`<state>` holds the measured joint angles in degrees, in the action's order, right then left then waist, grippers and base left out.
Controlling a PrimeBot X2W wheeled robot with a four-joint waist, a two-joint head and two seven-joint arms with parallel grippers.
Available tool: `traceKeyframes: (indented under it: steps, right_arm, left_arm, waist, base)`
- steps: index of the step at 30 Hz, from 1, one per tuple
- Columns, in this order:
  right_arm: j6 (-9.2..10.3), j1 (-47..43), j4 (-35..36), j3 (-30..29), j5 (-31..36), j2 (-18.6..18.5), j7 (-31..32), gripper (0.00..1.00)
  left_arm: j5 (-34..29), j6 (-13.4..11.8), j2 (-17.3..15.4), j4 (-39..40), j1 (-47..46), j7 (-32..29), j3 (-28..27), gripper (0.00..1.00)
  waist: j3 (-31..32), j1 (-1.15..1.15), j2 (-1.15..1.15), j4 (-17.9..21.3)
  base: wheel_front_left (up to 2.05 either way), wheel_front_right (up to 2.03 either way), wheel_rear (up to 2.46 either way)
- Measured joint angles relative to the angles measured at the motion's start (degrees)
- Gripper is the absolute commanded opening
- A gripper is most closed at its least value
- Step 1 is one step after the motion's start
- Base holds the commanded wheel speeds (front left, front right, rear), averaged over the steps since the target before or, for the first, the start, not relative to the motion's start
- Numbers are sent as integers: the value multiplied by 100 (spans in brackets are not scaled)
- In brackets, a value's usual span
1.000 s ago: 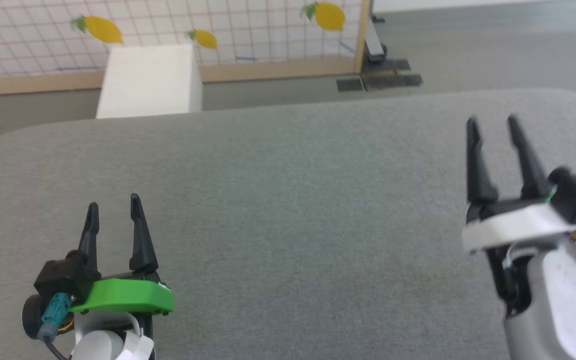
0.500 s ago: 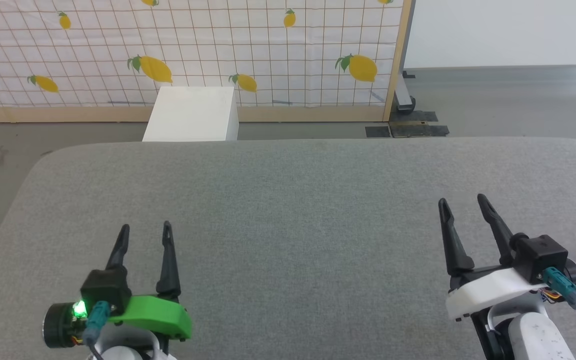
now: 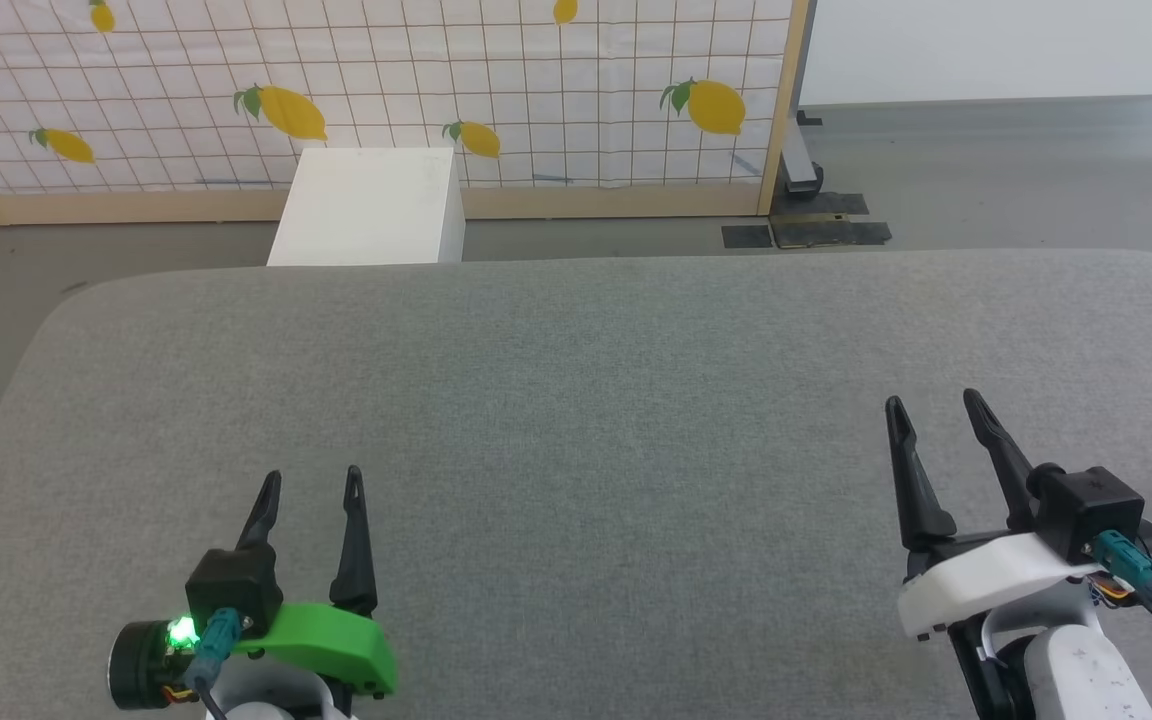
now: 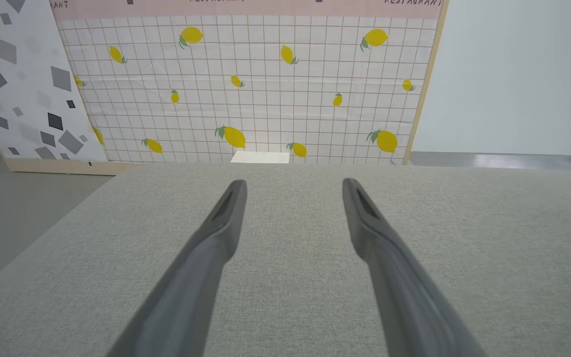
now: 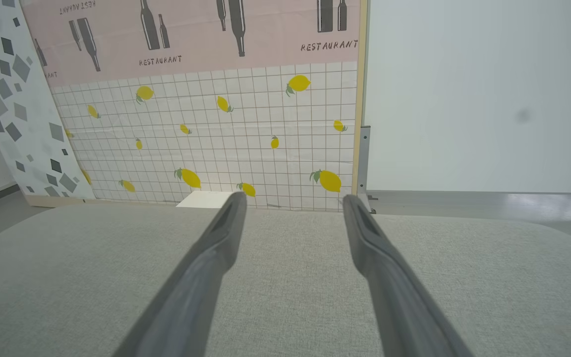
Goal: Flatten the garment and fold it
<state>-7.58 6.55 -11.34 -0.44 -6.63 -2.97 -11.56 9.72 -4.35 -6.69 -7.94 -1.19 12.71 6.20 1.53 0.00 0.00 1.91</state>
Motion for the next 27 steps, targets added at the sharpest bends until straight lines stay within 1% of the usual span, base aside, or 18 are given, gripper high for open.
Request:
traceKeyframes:
  steps: [1, 12, 13, 27]
  right_arm:
    - [0, -32, -2, 5, -13, 0, 23, 100]
    - [0, -71, -3, 5, -87, 0, 22, 100]
    - [0, -71, -4, 5, -88, 1, 22, 0]
    - [0, -71, 31, 7, -63, -1, 85, 0]
  left_arm:
    - [47, -33, 1, -41, -1, 1, -29, 100]
    - [205, -54, 3, -44, -12, 49, -66, 100]
    - [205, -62, 2, -44, -15, 49, -64, 0]
    - [191, -49, 5, -22, -9, -23, -69, 0]
  waist:
    - [-4, 0, 0, -13]
    - [-67, 0, 0, -12]
    - [-75, 0, 0, -10]
    - [-85, 0, 0, -23]
  base:
    - [0, 0, 0]
    - [0, 0, 0]
    - [0, 0, 0]
    - [0, 0, 0]
